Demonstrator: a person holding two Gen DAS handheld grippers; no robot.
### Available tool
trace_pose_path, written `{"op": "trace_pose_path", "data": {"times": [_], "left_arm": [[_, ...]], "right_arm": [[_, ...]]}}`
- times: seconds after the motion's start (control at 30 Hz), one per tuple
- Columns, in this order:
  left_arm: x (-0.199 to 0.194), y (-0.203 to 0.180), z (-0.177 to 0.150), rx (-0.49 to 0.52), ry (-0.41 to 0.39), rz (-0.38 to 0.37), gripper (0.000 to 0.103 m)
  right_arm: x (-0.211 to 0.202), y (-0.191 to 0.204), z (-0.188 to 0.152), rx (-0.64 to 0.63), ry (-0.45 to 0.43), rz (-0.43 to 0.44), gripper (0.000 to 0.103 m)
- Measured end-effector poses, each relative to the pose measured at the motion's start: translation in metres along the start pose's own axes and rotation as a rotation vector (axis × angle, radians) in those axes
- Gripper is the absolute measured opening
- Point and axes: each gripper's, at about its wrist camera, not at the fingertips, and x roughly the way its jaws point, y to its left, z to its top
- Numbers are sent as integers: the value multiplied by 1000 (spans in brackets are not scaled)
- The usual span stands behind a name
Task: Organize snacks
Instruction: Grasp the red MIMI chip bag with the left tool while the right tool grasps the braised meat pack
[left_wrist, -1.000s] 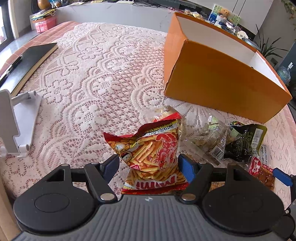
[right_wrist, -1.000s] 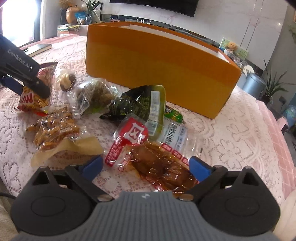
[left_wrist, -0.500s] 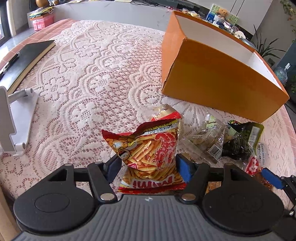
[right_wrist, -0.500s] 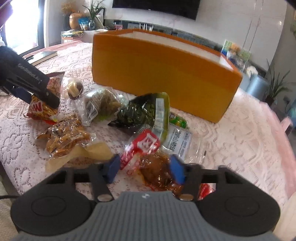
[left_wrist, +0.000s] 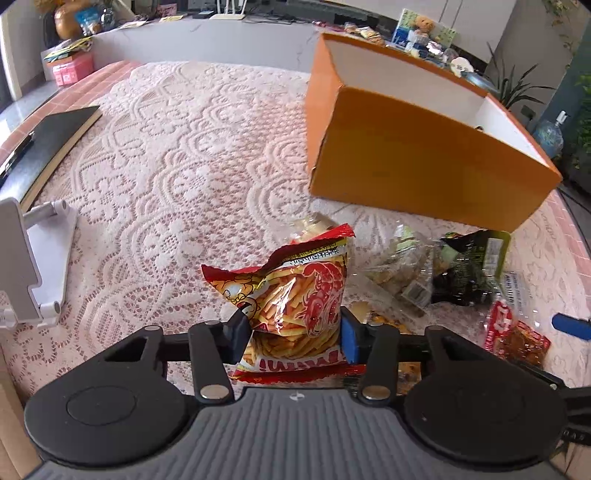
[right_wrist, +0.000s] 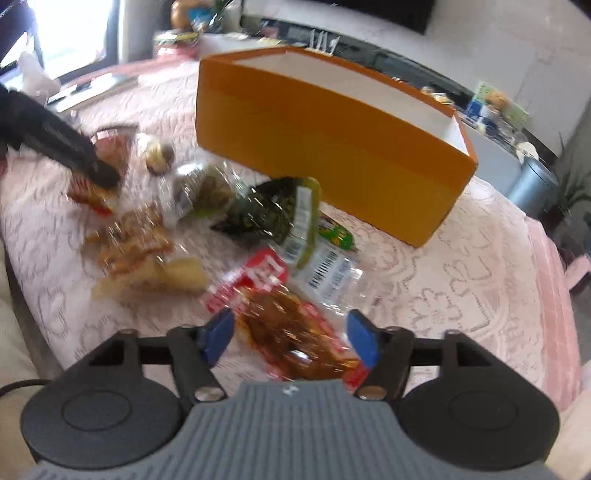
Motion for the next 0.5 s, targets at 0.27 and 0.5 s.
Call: {"op": "trace_pose_path", "data": {"times": [0.27,0.5], "left_arm": [[-17,-6,2,4,-19,-41,53],[-24,-14,1,34,-36,-50,53]], "right_arm": [[23,-24,-7,14,85,131,90],[38,-30,-10,46,126,170,98]]}}
